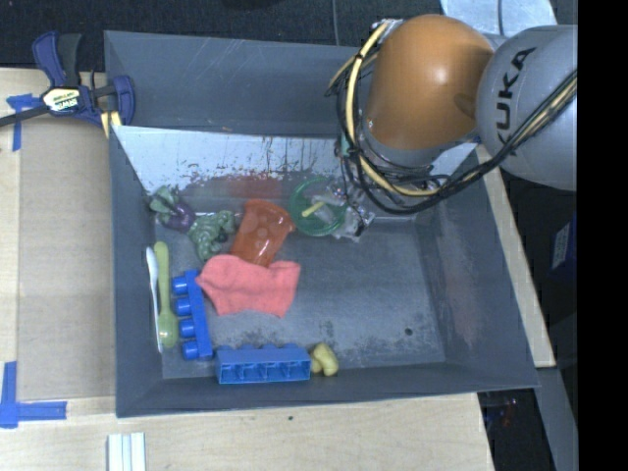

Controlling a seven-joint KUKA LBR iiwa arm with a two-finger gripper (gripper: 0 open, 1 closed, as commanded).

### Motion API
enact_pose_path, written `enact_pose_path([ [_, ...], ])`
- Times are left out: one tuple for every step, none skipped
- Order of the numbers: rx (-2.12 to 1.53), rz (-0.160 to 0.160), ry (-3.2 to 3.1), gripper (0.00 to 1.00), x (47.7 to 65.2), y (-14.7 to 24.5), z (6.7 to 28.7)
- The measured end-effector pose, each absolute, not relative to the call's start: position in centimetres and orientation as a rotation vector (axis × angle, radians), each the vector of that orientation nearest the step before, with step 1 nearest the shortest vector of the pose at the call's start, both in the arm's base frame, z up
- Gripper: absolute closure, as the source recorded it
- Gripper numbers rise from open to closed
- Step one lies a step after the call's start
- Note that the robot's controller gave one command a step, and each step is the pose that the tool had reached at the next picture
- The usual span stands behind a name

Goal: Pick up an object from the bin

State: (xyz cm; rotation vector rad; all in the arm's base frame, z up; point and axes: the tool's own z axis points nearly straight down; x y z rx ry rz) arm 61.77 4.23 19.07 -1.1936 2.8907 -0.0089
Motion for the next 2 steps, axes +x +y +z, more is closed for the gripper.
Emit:
enact_pose_path([
  [-1.190, -0.009, 2.891, 1.00, 61.8, 4.2, 21.9],
  [-1.187, -0.012, 2.887, 1.00, 61.9, 4.2, 24.5],
])
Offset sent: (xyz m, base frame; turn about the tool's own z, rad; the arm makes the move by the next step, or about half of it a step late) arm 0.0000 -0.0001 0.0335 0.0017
